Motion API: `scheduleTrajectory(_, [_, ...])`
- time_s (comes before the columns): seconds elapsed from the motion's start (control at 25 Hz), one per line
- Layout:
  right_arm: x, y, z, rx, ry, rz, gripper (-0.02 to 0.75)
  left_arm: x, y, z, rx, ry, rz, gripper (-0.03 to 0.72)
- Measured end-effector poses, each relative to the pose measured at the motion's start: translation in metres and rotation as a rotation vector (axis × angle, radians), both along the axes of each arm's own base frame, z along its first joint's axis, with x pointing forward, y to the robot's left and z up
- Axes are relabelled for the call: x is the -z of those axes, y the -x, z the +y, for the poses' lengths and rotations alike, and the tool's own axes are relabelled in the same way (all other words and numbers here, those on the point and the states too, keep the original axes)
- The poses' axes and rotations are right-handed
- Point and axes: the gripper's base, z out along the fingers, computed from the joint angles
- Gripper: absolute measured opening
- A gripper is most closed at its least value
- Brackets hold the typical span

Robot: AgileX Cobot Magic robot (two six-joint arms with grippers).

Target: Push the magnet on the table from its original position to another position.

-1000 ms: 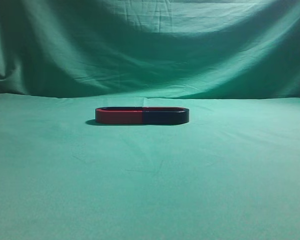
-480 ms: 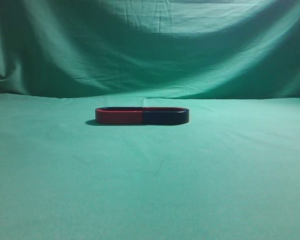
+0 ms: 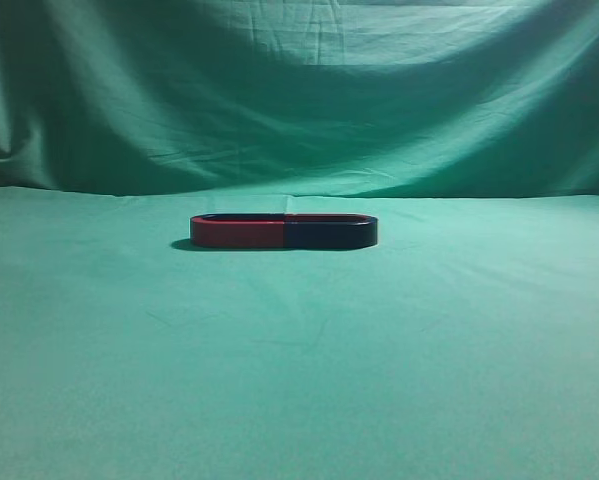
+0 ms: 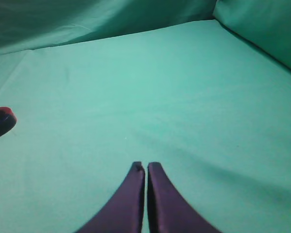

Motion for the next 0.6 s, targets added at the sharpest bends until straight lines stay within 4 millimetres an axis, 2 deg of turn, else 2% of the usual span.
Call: scheduleTrajectory(0.6, [0.0002,0.0001,-0.0001,0.0,0.002,0.002,0.0,0.0,0.0,0.0,0.0,0.0,0.0,0.372])
